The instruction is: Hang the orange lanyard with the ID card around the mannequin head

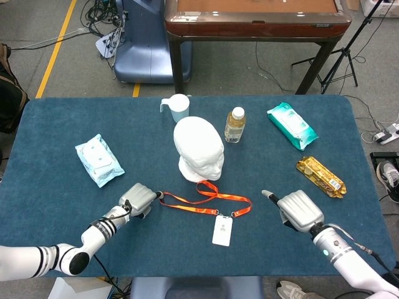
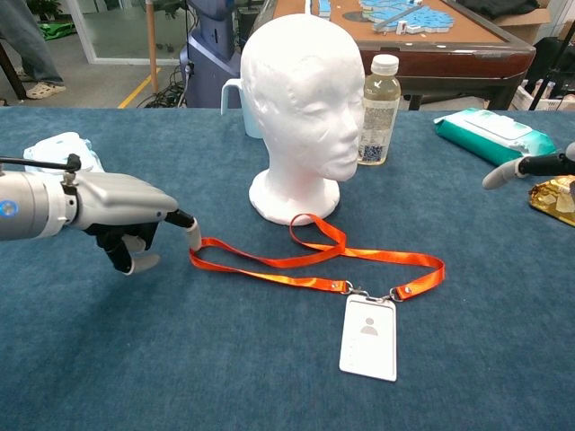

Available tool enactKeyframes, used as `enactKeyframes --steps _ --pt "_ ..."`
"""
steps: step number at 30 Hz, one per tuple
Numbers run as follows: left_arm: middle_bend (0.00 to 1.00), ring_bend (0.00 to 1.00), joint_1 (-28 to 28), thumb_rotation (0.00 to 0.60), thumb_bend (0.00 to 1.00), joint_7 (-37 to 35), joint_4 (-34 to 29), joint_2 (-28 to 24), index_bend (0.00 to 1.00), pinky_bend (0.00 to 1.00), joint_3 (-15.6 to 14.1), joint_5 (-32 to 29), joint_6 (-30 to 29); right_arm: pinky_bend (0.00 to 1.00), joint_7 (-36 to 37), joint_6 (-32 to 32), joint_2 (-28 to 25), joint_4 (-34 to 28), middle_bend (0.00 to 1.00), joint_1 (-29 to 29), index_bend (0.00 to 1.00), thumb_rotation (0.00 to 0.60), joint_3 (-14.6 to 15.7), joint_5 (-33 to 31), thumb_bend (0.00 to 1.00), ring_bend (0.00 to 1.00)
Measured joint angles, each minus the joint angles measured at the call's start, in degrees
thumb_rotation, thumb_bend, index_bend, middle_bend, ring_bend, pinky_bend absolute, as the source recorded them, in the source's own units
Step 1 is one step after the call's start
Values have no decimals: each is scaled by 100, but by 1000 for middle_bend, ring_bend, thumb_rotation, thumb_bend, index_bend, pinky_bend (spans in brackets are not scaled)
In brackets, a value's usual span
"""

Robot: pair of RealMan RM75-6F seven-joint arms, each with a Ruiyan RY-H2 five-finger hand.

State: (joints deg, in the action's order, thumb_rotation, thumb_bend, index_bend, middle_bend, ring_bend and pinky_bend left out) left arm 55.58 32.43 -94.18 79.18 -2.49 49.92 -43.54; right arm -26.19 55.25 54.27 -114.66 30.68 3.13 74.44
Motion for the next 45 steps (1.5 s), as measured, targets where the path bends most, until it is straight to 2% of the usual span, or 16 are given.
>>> enactKeyframes --steps 16,24,36,45 --pt "1000 947 -71 600 490 304 -412 -522 245 838 -427 -202 -181 1000 -138 -81 37 -23 1000 -4 115 600 -16 -54 1000 1000" --pt "1000 947 -149 600 490 313 -662 -725 245 838 -545 -145 -275 1000 -502 -443 255 -1 1000 239 116 600 -35 -328 1000 1000" --pt "1000 947 -172 600 490 262 -722 -792 245 838 -521 -106 -305 1000 -1522 -1061 1107 342 1000 1188 115 600 -148 -1899 1000 1000" --pt "1000 948 -196 600 490 234 -733 -811 245 838 -501 -73 -330 1000 -2062 -1137 1767 768 1000 1936 116 600 -13 -3129 1000 1000"
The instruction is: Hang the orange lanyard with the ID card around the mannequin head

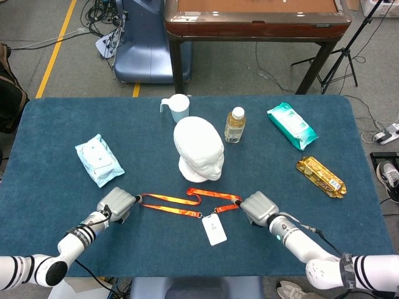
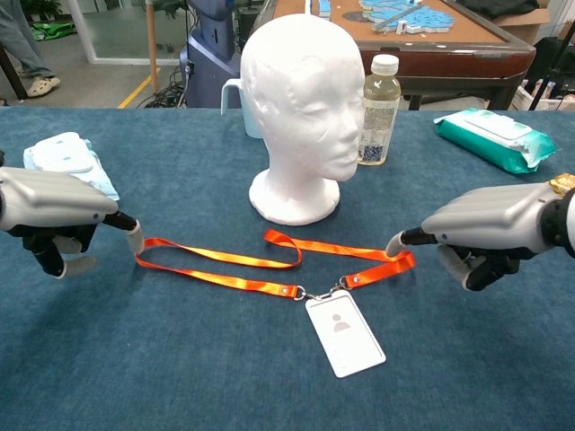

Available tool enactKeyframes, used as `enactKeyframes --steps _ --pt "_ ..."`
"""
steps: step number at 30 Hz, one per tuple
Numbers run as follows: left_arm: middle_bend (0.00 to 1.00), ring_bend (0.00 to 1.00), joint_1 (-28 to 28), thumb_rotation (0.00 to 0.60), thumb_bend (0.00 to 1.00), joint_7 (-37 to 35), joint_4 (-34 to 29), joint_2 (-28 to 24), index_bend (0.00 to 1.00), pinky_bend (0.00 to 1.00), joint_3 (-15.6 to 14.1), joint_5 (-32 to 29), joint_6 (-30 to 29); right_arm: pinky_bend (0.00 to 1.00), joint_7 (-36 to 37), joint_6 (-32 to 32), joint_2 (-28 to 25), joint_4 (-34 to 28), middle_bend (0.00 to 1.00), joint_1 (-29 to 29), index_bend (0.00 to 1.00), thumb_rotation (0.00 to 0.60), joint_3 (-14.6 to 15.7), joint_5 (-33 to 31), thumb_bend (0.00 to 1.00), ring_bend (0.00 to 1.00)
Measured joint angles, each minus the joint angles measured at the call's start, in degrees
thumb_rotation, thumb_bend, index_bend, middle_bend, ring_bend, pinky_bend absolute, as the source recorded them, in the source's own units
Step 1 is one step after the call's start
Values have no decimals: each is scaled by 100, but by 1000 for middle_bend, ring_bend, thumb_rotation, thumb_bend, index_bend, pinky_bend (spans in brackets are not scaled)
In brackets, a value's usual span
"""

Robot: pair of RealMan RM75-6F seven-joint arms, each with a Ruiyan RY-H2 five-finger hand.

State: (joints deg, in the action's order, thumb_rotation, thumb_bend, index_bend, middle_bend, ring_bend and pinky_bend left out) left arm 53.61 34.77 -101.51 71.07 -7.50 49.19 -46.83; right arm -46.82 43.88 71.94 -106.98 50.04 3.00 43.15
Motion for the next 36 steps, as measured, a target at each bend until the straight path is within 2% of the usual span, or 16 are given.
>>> enactKeyframes --steps 7,17,29,36 --pt "1000 948 -18 600 490 -26 4 -64 245 838 18 -14 -33 1000 -141 110 87 22 1000 225 115 600 301 -323 1000 1000" --pt "1000 949 -133 600 490 -144 -19 -209 246 838 -20 93 -39 1000 -23 458 -365 -432 1000 50 115 600 869 111 1000 1000" --pt "1000 948 -243 600 490 -216 17 -323 245 838 -26 110 -64 1000 313 755 -699 -686 1000 -322 115 600 1172 822 1000 1000" --pt "1000 948 -292 600 490 -226 37 -379 245 839 -18 98 -86 1000 404 803 -826 -705 1000 -450 116 600 1261 908 1000 1000"
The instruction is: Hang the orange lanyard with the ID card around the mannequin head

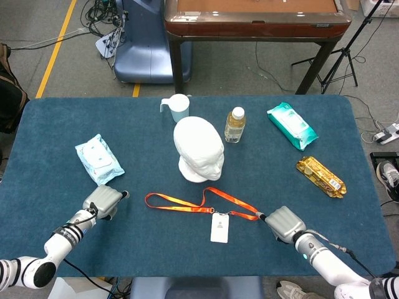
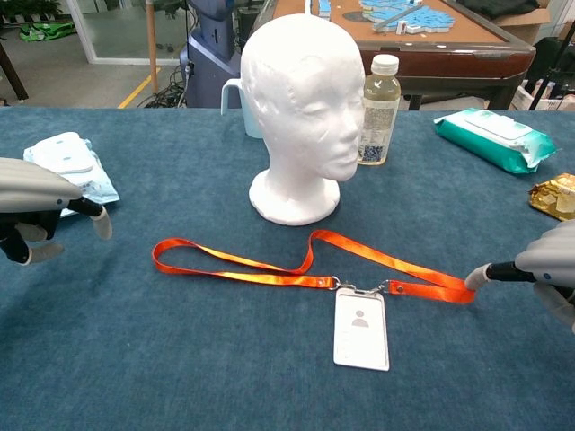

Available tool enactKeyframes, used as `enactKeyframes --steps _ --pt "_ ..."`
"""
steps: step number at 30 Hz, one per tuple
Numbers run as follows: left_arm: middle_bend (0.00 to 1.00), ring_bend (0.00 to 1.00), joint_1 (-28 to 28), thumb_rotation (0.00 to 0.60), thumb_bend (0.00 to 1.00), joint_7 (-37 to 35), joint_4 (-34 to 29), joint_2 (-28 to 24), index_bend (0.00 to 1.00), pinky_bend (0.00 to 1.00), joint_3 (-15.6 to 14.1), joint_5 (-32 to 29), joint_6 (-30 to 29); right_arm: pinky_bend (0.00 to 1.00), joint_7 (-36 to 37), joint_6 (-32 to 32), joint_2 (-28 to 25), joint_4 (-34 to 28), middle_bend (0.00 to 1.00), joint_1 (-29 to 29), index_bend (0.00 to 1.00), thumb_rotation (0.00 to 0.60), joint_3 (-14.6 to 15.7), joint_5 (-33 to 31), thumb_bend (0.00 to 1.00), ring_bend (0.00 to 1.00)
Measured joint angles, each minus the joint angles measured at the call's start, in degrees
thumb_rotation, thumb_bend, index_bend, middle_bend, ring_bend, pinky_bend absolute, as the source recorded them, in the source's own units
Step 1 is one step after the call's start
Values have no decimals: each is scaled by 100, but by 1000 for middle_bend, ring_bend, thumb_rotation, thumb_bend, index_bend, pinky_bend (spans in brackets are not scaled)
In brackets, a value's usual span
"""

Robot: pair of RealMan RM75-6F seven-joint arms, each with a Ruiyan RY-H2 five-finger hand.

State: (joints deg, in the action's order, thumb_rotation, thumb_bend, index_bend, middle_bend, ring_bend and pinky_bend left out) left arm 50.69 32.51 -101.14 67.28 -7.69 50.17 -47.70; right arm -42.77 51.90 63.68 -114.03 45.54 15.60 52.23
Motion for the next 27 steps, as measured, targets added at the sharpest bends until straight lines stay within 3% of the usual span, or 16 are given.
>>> enactKeyframes --steps 14,21,27 --pt "1000 949 -97 600 490 -101 -2 -130 245 839 77 -51 -56 1000 172 57 -201 -30 1000 -188 115 600 43 202 1000 1000" --pt "1000 947 -200 600 489 -412 -141 -159 239 839 145 555 -23 1000 337 179 -258 -177 1000 -253 115 600 -203 696 1000 1000" --pt "1000 944 -203 600 490 -528 -164 44 217 839 241 989 90 1000 94 116 -192 -295 1000 -101 115 600 -381 582 1000 1000"
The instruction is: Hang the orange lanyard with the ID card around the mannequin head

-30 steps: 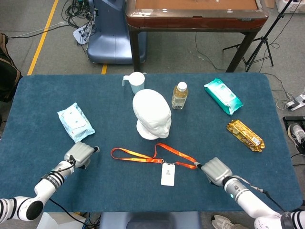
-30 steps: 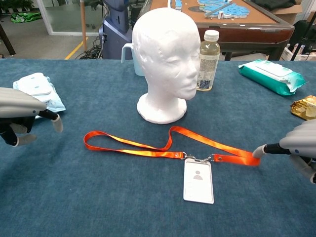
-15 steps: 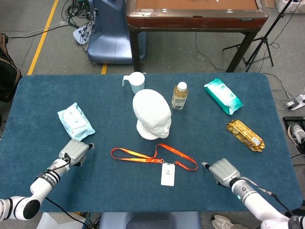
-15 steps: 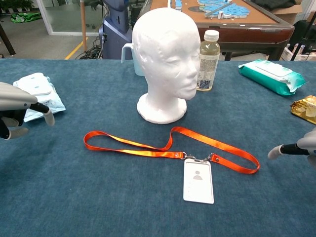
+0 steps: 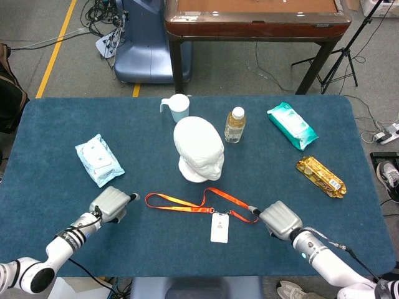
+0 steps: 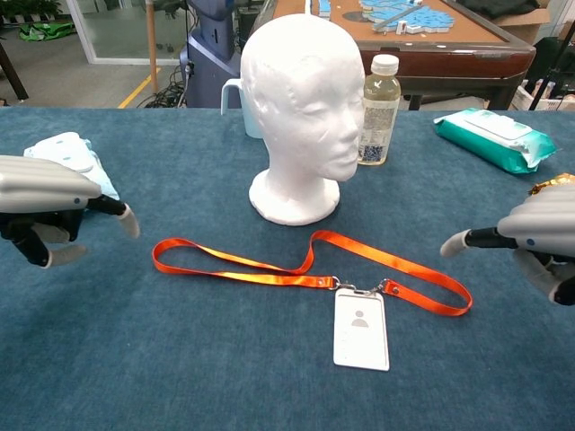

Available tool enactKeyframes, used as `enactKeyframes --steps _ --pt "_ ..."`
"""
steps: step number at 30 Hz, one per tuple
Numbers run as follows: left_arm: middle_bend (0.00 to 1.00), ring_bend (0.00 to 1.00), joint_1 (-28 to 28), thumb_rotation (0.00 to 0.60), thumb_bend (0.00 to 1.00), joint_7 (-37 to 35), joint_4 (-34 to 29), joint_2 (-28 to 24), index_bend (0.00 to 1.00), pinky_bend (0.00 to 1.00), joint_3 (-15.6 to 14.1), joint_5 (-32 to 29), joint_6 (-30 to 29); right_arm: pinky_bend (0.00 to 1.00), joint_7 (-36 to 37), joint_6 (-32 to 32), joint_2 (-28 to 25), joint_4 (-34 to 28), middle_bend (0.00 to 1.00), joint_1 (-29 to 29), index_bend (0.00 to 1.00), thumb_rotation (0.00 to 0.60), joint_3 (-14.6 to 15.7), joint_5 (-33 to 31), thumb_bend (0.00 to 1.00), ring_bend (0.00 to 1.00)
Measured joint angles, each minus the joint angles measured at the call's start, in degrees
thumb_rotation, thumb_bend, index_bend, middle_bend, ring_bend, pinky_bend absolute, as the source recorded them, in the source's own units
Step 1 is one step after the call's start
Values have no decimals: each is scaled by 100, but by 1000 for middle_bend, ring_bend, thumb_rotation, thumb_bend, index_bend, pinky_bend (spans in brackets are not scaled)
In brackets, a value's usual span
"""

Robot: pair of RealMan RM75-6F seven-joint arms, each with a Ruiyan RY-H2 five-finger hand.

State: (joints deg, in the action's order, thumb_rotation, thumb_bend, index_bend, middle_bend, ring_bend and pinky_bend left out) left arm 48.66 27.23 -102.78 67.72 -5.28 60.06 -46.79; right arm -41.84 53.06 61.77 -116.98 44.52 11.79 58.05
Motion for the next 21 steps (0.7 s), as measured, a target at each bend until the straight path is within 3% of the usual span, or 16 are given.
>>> enactKeyframes --steps 8,15,21 --pt "1000 943 246 600 490 231 268 400 212 839 159 -262 232 1000 -408 -27 142 -217 1000 316 115 600 -250 -463 1000 1000" --pt "1000 943 435 600 490 479 548 616 212 839 173 -854 354 1000 -609 -14 211 -251 1000 469 116 600 -278 -826 1000 1000" --pt "1000 943 478 600 490 543 488 624 212 839 112 -915 334 1000 -606 -53 314 -79 1000 561 116 600 -278 -1105 1000 1000"
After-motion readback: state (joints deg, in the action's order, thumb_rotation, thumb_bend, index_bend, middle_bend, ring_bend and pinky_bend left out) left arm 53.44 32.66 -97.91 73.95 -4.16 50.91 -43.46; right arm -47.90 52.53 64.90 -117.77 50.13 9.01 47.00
